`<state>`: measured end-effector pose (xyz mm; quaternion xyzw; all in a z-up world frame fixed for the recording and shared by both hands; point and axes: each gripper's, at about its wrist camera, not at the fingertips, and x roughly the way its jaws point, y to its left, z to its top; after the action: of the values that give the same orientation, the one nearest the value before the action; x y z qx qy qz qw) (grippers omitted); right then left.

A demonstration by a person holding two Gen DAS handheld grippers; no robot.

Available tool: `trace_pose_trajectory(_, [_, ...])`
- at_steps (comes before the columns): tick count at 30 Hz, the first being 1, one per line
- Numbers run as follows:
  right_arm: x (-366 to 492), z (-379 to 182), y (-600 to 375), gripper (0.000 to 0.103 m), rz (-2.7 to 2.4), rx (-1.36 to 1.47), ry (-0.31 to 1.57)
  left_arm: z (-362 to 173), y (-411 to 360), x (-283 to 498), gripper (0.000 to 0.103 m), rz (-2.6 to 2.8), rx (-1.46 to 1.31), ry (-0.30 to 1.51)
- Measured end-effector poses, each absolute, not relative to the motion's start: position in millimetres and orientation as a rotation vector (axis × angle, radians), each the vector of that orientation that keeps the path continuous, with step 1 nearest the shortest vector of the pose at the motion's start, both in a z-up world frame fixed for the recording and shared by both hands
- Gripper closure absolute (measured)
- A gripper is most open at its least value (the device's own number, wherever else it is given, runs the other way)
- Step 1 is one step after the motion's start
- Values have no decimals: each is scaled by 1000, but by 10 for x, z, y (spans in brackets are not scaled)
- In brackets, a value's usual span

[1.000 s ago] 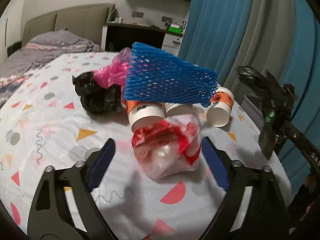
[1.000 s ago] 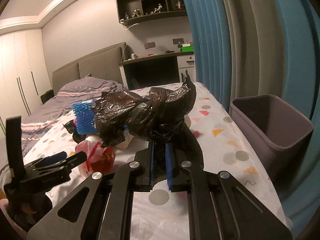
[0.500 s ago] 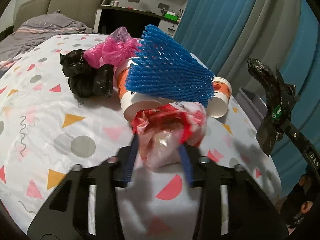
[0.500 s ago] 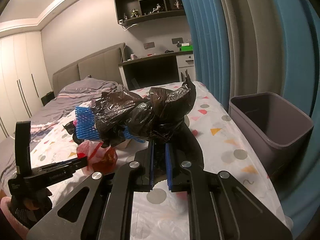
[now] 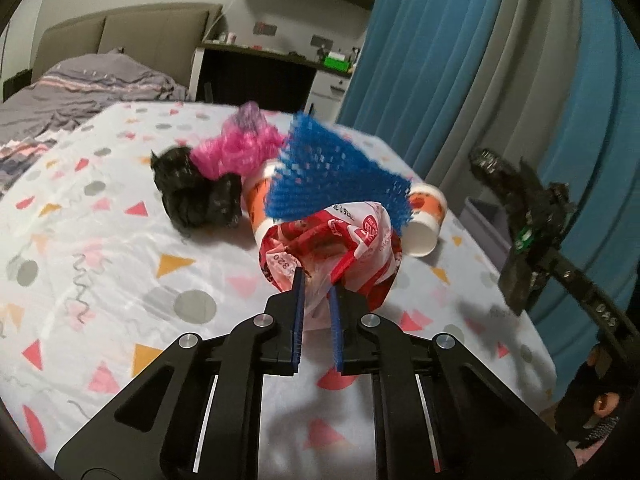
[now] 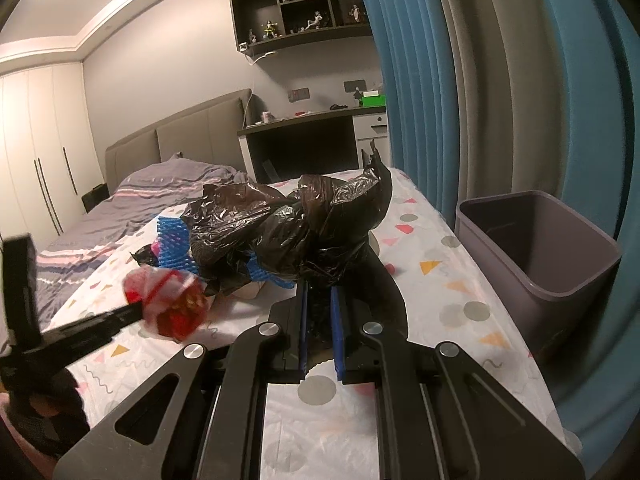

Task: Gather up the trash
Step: 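Grasp the black plastic bag with the right tool while the left tool grasps the red-white bag, then carry both bags to the grey bin and open both tools to drop them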

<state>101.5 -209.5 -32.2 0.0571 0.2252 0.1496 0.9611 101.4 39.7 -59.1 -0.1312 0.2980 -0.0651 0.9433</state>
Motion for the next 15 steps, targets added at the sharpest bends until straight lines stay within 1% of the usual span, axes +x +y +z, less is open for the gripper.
trace_pose_trajectory(7, [960, -290, -2126, 92, 286, 121, 446, -378, 418, 829, 92, -139, -261, 535])
trace_pose_trajectory(15, [898, -237, -2203, 92, 273, 123, 423, -272, 361, 753, 92, -136, -245, 499])
